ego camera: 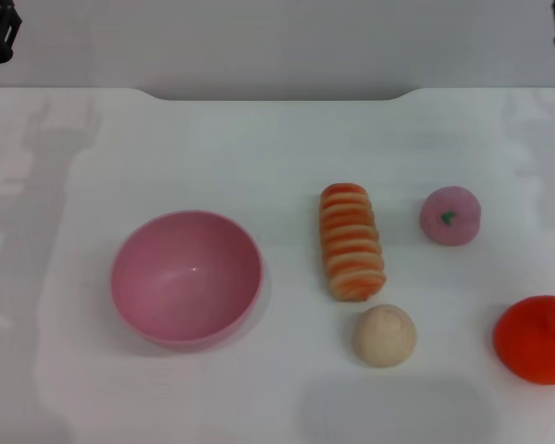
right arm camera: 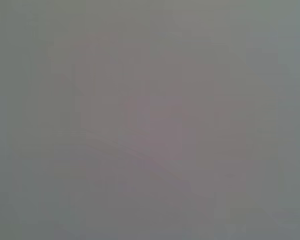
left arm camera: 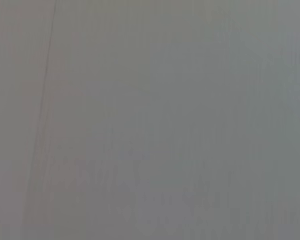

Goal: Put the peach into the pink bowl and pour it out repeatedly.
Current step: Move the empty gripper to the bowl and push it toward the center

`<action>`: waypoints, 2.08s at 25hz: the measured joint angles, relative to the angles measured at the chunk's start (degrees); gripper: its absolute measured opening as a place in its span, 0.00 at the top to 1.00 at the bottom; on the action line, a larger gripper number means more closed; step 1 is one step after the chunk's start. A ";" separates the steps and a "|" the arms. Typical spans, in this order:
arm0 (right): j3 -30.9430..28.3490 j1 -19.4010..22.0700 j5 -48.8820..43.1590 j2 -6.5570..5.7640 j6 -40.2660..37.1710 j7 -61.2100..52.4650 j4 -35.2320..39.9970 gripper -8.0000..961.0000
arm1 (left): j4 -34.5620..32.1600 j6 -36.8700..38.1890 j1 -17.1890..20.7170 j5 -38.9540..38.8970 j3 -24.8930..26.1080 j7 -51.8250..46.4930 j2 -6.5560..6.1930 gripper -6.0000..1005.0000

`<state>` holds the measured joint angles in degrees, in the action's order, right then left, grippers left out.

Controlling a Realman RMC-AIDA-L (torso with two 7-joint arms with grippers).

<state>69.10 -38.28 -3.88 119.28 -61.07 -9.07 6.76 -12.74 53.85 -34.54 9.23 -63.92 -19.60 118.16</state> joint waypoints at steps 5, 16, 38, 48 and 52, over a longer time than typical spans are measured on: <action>-5.47 0.84 0.07 -0.59 1.11 0.24 2.22 0.58 | -0.12 -0.20 0.10 0.02 -1.94 0.54 0.18 0.31; -6.27 3.26 -1.14 -3.05 1.26 5.14 8.53 0.58 | -0.27 1.78 2.13 0.00 -8.69 1.66 0.36 0.31; -5.82 5.97 -0.68 0.30 -8.94 9.39 0.48 0.58 | -0.59 7.56 8.54 -0.54 -14.87 1.19 0.75 0.31; -5.97 5.40 -0.68 0.19 -8.63 8.54 -0.30 0.58 | -0.36 7.50 7.18 -0.56 -14.83 0.22 0.82 0.31; -5.86 5.21 -0.98 0.10 -8.61 8.44 -0.35 0.57 | -0.07 7.18 6.55 -0.71 -14.82 -0.86 0.85 0.31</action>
<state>63.24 -33.08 -4.86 119.38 -69.68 -0.64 6.41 -12.81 61.03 -27.99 8.52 -78.74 -20.46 119.02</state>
